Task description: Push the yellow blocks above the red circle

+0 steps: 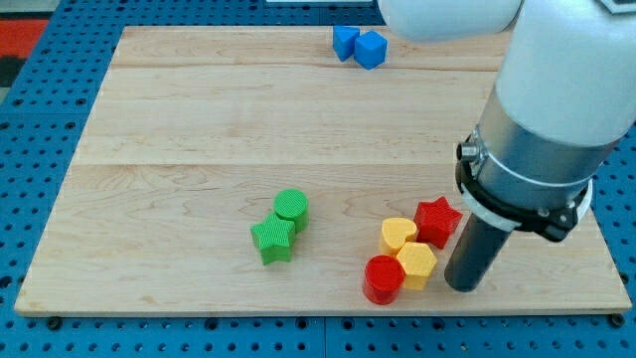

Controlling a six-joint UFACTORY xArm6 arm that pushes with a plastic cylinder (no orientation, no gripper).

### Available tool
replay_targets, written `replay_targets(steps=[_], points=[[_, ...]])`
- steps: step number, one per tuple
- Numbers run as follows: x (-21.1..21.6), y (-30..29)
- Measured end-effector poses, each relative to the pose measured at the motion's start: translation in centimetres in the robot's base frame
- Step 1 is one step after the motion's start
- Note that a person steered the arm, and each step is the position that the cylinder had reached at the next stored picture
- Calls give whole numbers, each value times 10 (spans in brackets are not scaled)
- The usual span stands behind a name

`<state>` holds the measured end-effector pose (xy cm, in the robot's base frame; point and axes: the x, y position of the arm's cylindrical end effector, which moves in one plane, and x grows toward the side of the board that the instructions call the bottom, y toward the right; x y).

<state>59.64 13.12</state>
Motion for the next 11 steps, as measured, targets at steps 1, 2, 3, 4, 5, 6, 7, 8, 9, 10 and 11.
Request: replay_targets(steps=[1,2,3,4,5,6,7,8,9,10,11], points=[[14,-17],[23,-26],[21,-27],[21,-27],[21,-27],[21,-24],[20,-24],[12,-27],[-7,-35],[-24,-61],[-48,-92]])
